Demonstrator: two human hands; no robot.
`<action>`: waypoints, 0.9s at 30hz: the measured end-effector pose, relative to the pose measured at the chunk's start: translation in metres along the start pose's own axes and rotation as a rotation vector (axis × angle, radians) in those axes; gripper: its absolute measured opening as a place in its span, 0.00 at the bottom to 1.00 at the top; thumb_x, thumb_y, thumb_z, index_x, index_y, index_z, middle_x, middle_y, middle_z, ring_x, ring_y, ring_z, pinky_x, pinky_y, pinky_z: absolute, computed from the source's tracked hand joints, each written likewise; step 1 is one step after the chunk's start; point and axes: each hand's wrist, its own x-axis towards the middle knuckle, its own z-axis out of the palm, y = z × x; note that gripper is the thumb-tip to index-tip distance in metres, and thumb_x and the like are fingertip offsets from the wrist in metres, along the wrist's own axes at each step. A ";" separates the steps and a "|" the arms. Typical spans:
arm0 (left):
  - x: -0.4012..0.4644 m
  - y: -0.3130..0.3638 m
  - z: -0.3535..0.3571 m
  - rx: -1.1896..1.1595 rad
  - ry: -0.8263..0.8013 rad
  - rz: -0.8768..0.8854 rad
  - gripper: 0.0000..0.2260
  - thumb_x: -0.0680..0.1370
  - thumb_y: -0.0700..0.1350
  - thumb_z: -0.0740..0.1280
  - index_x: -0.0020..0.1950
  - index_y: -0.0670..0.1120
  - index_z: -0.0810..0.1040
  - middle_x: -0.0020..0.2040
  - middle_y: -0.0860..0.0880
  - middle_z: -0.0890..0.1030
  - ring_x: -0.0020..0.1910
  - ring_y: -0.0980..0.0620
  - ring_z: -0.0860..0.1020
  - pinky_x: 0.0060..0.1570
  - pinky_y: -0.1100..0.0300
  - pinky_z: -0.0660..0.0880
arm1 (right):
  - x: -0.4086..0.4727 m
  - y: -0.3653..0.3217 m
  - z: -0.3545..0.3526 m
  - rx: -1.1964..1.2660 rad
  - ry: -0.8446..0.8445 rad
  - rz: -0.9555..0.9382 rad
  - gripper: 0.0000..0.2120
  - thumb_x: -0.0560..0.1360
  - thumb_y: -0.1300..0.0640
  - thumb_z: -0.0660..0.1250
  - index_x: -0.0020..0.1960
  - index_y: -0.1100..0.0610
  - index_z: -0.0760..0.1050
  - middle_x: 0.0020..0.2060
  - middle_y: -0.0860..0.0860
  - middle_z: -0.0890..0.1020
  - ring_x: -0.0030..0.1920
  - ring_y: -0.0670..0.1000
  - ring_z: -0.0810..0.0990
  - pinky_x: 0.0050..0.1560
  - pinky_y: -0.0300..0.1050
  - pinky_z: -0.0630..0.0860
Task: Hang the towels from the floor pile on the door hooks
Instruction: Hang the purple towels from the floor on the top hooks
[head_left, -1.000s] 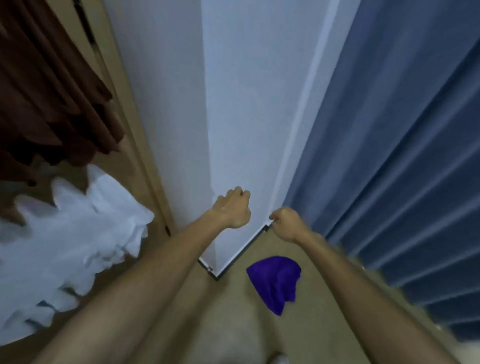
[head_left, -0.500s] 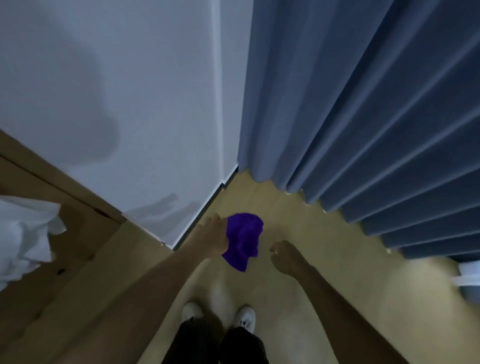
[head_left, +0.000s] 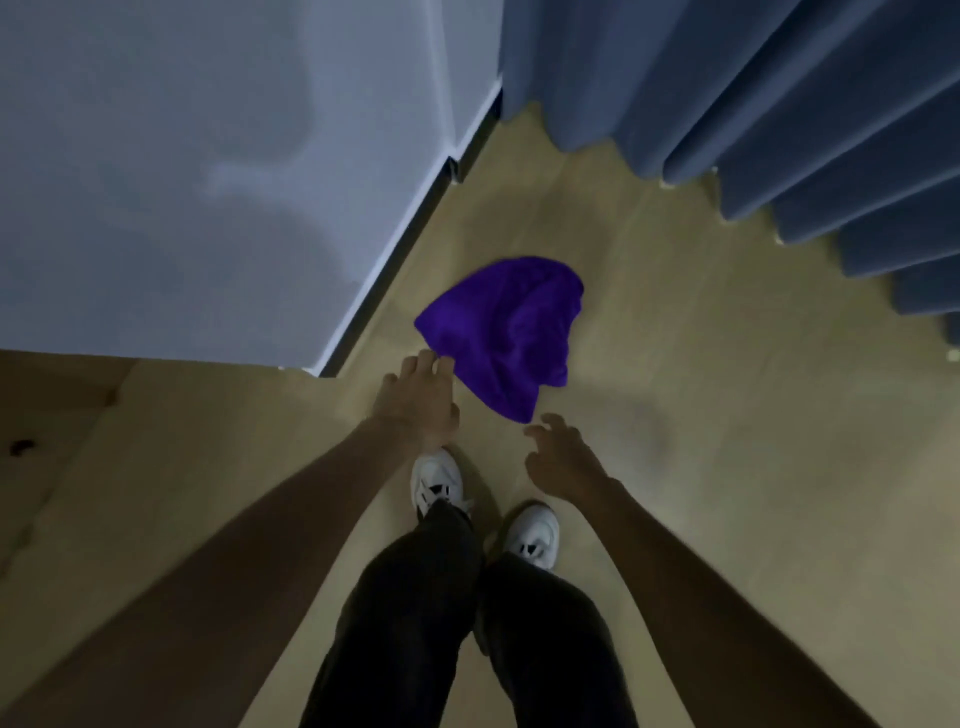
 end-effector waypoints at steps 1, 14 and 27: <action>0.022 -0.004 0.016 -0.006 0.000 0.001 0.27 0.78 0.44 0.59 0.75 0.43 0.56 0.73 0.42 0.59 0.70 0.42 0.61 0.63 0.48 0.65 | 0.026 0.002 0.005 -0.003 0.010 -0.008 0.24 0.78 0.59 0.57 0.74 0.55 0.60 0.76 0.53 0.51 0.73 0.59 0.58 0.70 0.52 0.62; 0.174 -0.085 0.174 -0.038 -0.101 -0.079 0.24 0.79 0.45 0.59 0.74 0.43 0.58 0.72 0.43 0.60 0.71 0.43 0.61 0.64 0.49 0.65 | 0.288 0.042 0.067 -0.289 0.243 0.062 0.25 0.76 0.56 0.58 0.73 0.55 0.59 0.75 0.54 0.54 0.74 0.61 0.53 0.68 0.57 0.61; 0.006 0.003 -0.029 -0.279 -0.020 0.018 0.22 0.79 0.42 0.58 0.72 0.43 0.61 0.70 0.43 0.64 0.69 0.44 0.65 0.65 0.48 0.68 | 0.052 -0.044 -0.090 -0.256 0.502 -0.258 0.12 0.79 0.62 0.55 0.54 0.63 0.76 0.54 0.59 0.77 0.57 0.59 0.75 0.57 0.50 0.69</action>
